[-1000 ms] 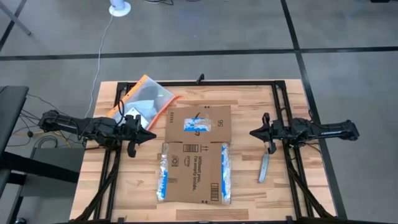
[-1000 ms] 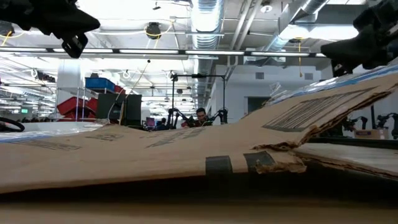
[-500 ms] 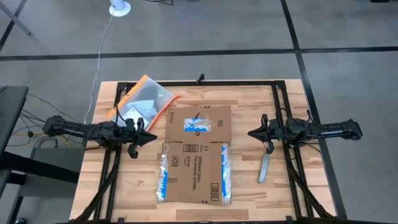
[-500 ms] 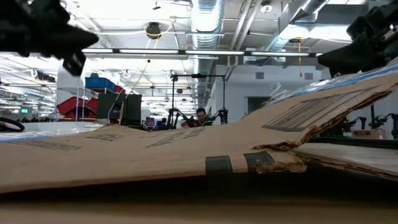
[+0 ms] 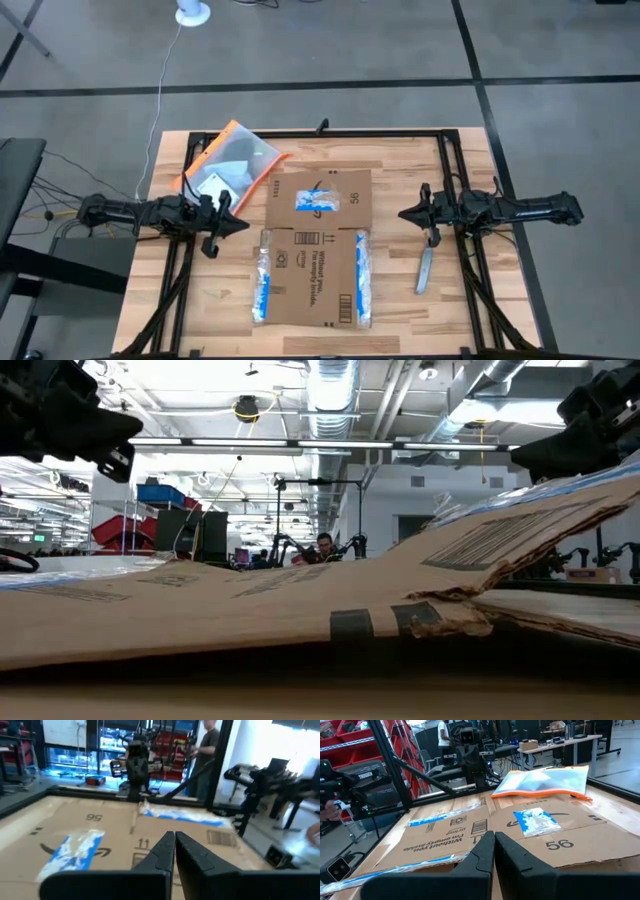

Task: Unpack boxes
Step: Return to Home Position

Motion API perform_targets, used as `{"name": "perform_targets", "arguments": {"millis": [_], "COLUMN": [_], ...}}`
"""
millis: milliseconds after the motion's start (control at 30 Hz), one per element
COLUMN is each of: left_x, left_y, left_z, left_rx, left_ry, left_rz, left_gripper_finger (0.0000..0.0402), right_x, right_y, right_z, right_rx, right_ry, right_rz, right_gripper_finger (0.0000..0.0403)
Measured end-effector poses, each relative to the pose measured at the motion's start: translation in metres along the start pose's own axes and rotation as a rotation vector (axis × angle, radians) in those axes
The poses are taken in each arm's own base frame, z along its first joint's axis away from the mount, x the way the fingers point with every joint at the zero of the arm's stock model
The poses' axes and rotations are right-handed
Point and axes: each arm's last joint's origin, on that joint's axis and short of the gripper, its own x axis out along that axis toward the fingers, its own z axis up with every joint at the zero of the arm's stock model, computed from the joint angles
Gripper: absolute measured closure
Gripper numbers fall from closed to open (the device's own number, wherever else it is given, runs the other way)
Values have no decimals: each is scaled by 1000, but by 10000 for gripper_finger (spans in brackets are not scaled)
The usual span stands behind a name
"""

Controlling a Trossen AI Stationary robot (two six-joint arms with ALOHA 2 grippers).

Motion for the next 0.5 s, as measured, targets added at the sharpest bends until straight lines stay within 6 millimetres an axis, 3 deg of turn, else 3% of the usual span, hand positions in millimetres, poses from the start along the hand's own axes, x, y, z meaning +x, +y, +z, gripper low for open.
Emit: {"name": "perform_targets", "arguments": {"millis": [500], "left_x": [1], "left_y": [5], "left_z": [-2], "left_rx": [37], "left_ry": [16], "left_rz": [57], "left_gripper_finger": [401], "right_x": [0], "right_y": [0], "right_z": [0], "right_rx": [0], "right_ry": [-1], "right_rz": [0], "right_gripper_finger": [402]}}
